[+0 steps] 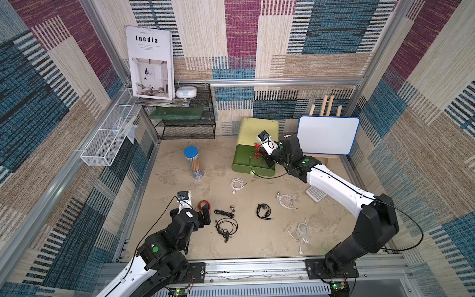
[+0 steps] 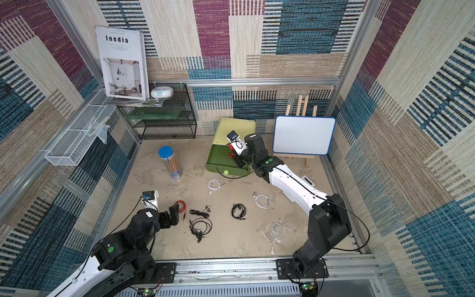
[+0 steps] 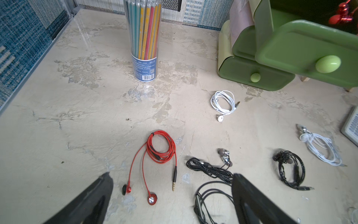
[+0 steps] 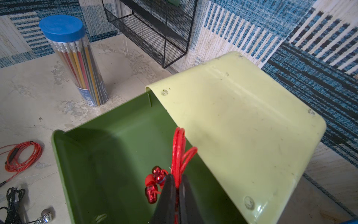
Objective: Place the wired earphones into the drawer by color
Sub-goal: Place the wired earphones in the drawer, then pick up the wired earphones from the center of the board.
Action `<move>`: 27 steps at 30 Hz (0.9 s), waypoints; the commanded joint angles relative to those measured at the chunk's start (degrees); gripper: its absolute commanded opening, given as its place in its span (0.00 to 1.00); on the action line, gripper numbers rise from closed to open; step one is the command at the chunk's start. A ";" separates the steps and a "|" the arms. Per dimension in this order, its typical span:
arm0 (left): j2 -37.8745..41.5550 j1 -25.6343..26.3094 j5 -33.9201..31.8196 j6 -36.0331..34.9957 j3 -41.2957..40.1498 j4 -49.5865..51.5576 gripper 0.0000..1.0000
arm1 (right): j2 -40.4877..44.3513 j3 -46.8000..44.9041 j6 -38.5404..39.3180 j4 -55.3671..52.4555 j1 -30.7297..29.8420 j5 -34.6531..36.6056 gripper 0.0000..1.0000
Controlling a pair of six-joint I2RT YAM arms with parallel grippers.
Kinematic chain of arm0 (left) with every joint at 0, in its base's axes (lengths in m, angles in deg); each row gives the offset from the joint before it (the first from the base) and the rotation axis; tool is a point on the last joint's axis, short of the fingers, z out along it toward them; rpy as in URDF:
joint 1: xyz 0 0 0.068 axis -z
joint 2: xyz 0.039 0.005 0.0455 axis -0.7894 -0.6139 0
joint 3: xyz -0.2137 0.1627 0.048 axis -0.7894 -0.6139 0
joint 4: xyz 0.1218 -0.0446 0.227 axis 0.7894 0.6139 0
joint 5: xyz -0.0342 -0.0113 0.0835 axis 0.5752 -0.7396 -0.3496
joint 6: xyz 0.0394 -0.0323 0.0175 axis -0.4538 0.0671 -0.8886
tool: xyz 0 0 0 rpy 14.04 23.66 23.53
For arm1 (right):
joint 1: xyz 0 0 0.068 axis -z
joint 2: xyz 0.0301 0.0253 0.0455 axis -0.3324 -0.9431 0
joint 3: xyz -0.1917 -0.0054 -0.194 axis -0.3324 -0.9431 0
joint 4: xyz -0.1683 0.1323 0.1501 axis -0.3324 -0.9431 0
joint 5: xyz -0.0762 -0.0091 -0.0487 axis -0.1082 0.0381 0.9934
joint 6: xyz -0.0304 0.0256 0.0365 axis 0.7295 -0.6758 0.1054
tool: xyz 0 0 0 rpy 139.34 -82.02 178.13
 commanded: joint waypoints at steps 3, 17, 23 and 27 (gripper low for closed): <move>-2.29 -0.03 -1.69 0.19 0.89 0.20 0.99 | 1.12 0.07 -0.97 -0.82 -0.02 -0.12 0.21; -9.80 -3.81 1.27 -0.46 4.80 0.28 0.99 | 13.08 -6.87 -6.97 0.60 -0.01 -0.33 0.55; -16.43 -10.29 10.95 -1.21 6.83 -0.77 0.99 | 23.07 -14.13 -12.32 0.88 -0.01 3.34 0.68; -22.07 -15.06 18.14 -1.45 7.81 -2.18 0.99 | 30.58 -20.65 -15.37 1.60 -0.02 5.45 0.70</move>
